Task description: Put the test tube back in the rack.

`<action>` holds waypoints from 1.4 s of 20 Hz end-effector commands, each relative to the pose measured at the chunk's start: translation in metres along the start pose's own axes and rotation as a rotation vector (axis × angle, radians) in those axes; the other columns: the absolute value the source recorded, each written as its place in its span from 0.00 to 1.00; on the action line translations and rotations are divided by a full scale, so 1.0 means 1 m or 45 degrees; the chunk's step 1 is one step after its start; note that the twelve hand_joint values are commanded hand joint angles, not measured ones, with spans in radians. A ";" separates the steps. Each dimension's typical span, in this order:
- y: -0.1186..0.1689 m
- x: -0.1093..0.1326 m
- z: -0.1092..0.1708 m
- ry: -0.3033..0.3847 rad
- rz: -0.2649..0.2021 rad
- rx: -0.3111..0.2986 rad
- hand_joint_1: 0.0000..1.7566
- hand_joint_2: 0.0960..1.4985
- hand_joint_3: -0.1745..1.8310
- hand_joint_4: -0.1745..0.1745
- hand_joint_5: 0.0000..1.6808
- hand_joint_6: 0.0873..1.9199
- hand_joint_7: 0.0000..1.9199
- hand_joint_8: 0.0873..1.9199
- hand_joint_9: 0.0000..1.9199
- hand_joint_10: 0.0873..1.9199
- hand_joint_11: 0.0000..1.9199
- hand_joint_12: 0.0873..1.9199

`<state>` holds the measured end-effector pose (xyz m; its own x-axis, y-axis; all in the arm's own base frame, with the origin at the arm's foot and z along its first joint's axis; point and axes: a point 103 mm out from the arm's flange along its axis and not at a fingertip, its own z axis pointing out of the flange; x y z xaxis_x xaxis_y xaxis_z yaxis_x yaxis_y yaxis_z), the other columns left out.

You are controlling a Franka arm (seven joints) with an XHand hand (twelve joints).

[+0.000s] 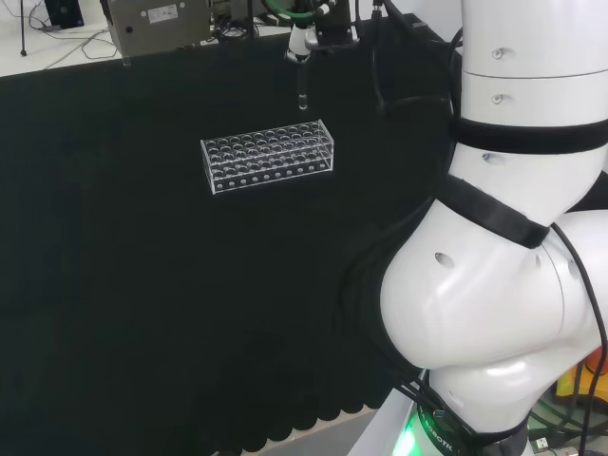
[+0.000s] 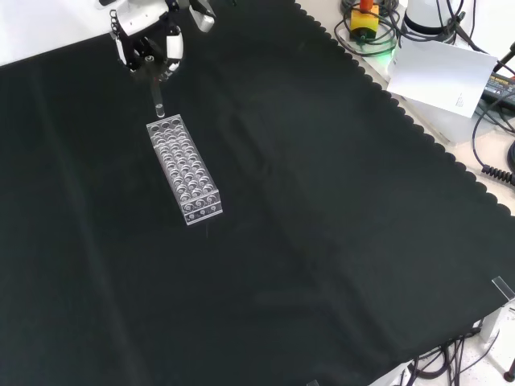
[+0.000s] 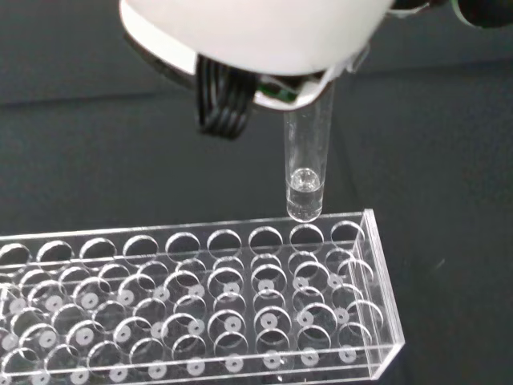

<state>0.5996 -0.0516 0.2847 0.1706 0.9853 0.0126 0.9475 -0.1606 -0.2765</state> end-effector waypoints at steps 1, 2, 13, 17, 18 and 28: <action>0.002 -0.006 0.012 0.008 0.014 0.022 0.70 0.33 0.47 0.00 0.81 0.25 0.93 0.19 0.95 0.02 0.81 0.32; 0.002 -0.007 0.014 0.010 0.018 0.025 0.70 0.33 0.47 0.00 0.82 0.25 0.93 0.19 0.95 0.02 0.81 0.32; 0.004 -0.010 0.034 0.026 0.037 0.059 0.70 0.33 0.47 0.00 0.82 0.25 0.93 0.19 0.95 0.02 0.81 0.32; 0.005 -0.011 0.035 0.040 0.035 0.065 0.70 0.33 0.47 0.00 0.82 0.25 0.93 0.19 0.95 0.02 0.81 0.32; 0.005 -0.011 0.036 0.042 0.033 0.067 0.70 0.33 0.47 0.00 0.82 0.25 0.93 0.19 0.95 0.02 0.81 0.32; 0.010 -0.011 0.042 0.050 0.031 0.085 0.70 0.33 0.47 0.00 0.82 0.25 0.93 0.19 0.95 0.02 0.81 0.32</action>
<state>0.5956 -0.0616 0.2435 0.2041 0.9780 0.0428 0.9247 -0.1783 -0.3364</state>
